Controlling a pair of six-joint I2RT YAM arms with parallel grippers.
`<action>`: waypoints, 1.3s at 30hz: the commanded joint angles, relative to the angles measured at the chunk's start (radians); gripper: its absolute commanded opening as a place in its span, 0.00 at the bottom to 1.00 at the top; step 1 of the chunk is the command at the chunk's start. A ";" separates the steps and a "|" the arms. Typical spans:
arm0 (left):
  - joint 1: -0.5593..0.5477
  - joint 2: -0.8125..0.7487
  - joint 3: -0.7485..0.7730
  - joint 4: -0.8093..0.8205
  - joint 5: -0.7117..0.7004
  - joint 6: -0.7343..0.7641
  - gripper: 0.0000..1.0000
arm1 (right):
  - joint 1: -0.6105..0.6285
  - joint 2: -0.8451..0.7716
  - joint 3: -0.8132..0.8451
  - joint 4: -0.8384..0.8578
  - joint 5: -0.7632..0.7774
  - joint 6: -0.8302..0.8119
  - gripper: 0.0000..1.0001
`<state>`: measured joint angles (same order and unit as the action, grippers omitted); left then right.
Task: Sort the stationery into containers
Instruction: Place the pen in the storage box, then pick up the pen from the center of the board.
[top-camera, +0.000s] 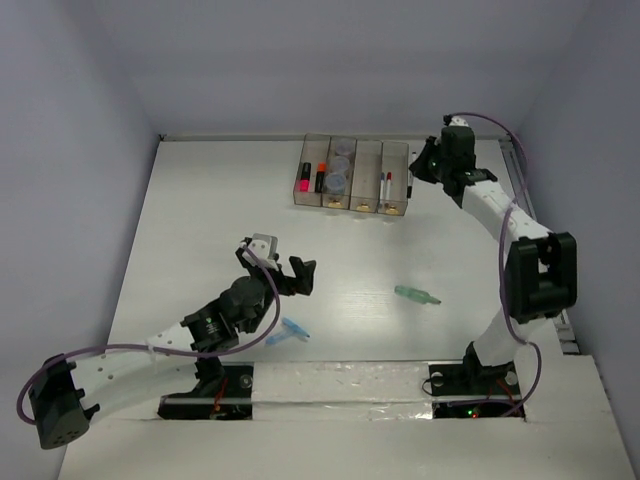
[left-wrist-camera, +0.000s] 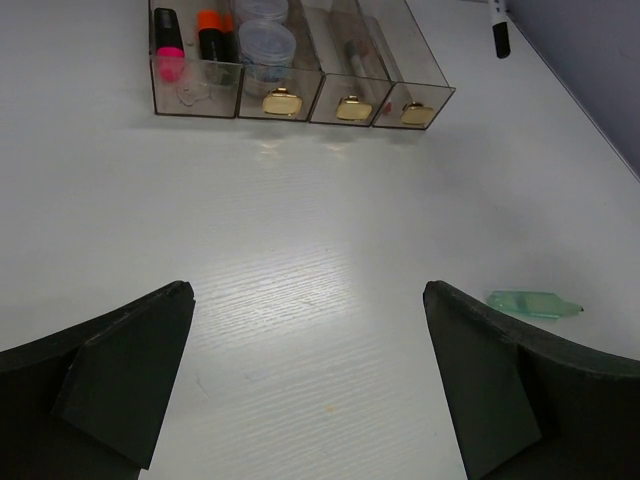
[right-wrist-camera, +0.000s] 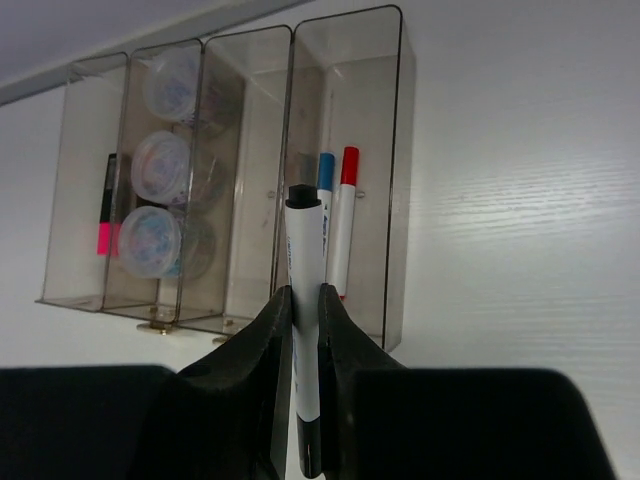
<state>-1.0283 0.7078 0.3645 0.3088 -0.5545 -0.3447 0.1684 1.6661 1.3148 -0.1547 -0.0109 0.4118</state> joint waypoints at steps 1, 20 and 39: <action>-0.004 0.008 -0.009 0.070 -0.024 0.015 0.99 | 0.025 0.114 0.147 -0.011 -0.058 -0.050 0.00; -0.004 0.050 -0.001 0.085 -0.007 0.016 0.99 | 0.052 0.158 0.235 -0.068 -0.012 -0.084 0.83; -0.004 -0.018 0.091 0.030 0.059 0.023 0.99 | 0.253 -0.383 -0.430 -0.538 0.073 -0.002 1.00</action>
<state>-1.0283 0.7124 0.3973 0.3187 -0.4999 -0.3344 0.4240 1.2587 0.8204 -0.5713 0.0242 0.4004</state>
